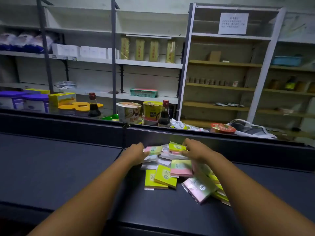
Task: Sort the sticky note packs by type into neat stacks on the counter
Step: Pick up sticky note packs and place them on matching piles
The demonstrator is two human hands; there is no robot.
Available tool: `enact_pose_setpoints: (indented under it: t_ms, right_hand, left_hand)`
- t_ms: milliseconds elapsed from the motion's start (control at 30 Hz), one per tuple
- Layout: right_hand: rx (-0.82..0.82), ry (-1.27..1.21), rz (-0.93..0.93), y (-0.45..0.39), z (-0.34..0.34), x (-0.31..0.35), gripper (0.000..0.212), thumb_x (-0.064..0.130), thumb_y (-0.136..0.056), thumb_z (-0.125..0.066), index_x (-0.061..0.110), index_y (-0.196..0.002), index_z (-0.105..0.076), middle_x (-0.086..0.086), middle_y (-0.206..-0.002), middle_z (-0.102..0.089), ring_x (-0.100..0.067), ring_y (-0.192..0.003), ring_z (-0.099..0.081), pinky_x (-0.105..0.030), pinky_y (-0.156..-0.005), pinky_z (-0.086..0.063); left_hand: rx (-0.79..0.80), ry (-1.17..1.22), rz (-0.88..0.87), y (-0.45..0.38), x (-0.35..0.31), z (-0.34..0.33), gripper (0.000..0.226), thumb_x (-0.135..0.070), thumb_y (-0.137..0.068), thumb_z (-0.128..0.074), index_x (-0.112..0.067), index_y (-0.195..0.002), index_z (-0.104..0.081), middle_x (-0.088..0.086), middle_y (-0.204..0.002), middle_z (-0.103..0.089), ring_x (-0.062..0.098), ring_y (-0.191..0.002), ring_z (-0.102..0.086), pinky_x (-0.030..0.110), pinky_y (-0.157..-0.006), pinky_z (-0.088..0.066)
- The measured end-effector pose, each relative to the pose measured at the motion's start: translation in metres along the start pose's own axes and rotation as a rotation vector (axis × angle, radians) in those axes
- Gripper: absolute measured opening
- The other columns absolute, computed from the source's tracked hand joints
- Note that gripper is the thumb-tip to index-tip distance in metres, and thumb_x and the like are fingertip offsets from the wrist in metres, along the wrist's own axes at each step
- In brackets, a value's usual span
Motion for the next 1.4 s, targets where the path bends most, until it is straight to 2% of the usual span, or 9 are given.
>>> enact_pose_setpoints:
  t_ms: [167,300,500,667,800,933,1100,1233,1400]
  right_hand:
    - [-0.043,-0.036,-0.038,-0.007,-0.001,-0.008,0.035,0.037,-0.097,-0.056,0.013,-0.123,-0.051,-0.009,-0.120,-0.057,-0.025,-0.105,-0.057,-0.036,-0.086,-0.046]
    - [-0.080,-0.082,-0.047,-0.006,0.000,-0.015,0.031,0.037,-0.098,-0.055,0.014,-0.118,-0.051,-0.008,-0.112,-0.061,-0.024,-0.098,-0.063,-0.037,-0.085,-0.049]
    - [-0.105,-0.091,-0.063,-0.001,0.006,-0.022,0.031,0.036,-0.098,-0.054,0.015,-0.120,-0.051,-0.005,-0.117,-0.059,-0.022,-0.100,-0.059,-0.040,-0.088,-0.050]
    - [-0.101,-0.099,-0.071,0.002,0.011,-0.025,0.035,0.037,-0.097,-0.057,0.016,-0.124,-0.051,-0.005,-0.123,-0.059,-0.021,-0.103,-0.058,-0.038,-0.087,-0.050]
    - [-0.107,-0.137,-0.075,0.004,0.012,-0.021,0.031,0.033,-0.096,-0.059,0.015,-0.122,-0.053,-0.005,-0.121,-0.059,-0.020,-0.101,-0.058,-0.037,-0.087,-0.051]
    - [-0.100,-0.196,-0.097,0.003,0.008,-0.016,0.026,0.028,-0.095,-0.059,0.013,-0.116,-0.053,-0.006,-0.114,-0.062,-0.022,-0.096,-0.063,-0.041,-0.087,-0.053]
    - [-0.071,-0.237,-0.168,-0.004,-0.002,-0.013,0.034,0.036,-0.097,-0.058,0.008,-0.116,-0.053,-0.013,-0.112,-0.066,-0.029,-0.100,-0.064,-0.034,-0.082,-0.048]
    - [-0.009,-0.198,-0.268,-0.016,-0.014,-0.012,0.042,0.053,-0.095,-0.055,0.011,-0.095,-0.052,-0.015,-0.105,-0.062,-0.027,-0.095,-0.057,-0.030,-0.074,-0.038]
    - [-0.036,-0.143,-0.397,-0.022,-0.023,-0.009,0.078,0.076,-0.081,-0.055,0.011,-0.124,-0.060,-0.016,-0.144,-0.046,-0.035,-0.132,-0.043,-0.040,-0.098,-0.041]
  left_hand:
    - [-0.058,0.166,0.126,-0.024,0.001,-0.013,0.057,-0.057,-0.089,-0.060,-0.005,-0.111,-0.060,0.016,-0.117,-0.064,0.034,-0.104,-0.062,0.037,-0.078,-0.048]
    - [-0.104,0.287,0.210,-0.034,0.002,-0.018,0.066,-0.054,-0.077,-0.076,-0.007,-0.119,-0.057,0.012,-0.129,-0.061,0.033,-0.115,-0.058,0.039,-0.089,-0.051]
    - [-0.076,0.473,0.305,-0.036,-0.002,-0.016,0.070,-0.033,-0.071,-0.088,-0.004,-0.123,-0.052,0.015,-0.126,-0.059,0.033,-0.113,-0.058,0.039,-0.087,-0.051]
    - [-0.207,0.796,0.237,-0.022,-0.010,-0.012,0.032,-0.013,-0.087,-0.069,0.000,-0.115,-0.061,0.018,-0.107,-0.067,0.033,-0.088,-0.069,0.040,-0.072,-0.060]
    - [-0.236,1.200,0.132,0.005,-0.018,-0.010,0.008,-0.008,-0.091,-0.065,-0.006,-0.099,-0.067,0.015,-0.099,-0.070,0.028,-0.083,-0.071,0.042,-0.078,-0.062]
    - [-0.210,1.499,-0.078,0.037,-0.031,0.005,0.007,-0.005,-0.093,-0.063,-0.008,-0.099,-0.067,0.012,-0.088,-0.075,0.021,-0.075,-0.074,0.027,-0.068,-0.061]
    - [-0.216,1.555,-0.238,0.069,-0.035,0.022,0.015,-0.008,-0.095,-0.060,-0.016,-0.105,-0.067,0.006,-0.096,-0.077,0.023,-0.087,-0.075,0.025,-0.071,-0.059]
    - [-0.225,1.502,-0.308,0.081,-0.035,0.031,0.019,-0.009,-0.096,-0.059,-0.020,-0.110,-0.067,0.003,-0.101,-0.077,0.023,-0.090,-0.075,0.025,-0.075,-0.059]
    - [-0.232,1.473,-0.337,0.083,-0.033,0.037,0.018,-0.009,-0.096,-0.060,-0.020,-0.109,-0.066,0.001,-0.099,-0.077,0.023,-0.090,-0.075,0.023,-0.073,-0.059]
Point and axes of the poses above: each hand's wrist, its own y-axis away from the middle knuckle, its own z-axis out of the back of the hand, x = y × z, the point moved 5 cm from there along -y, towards the middle knuckle
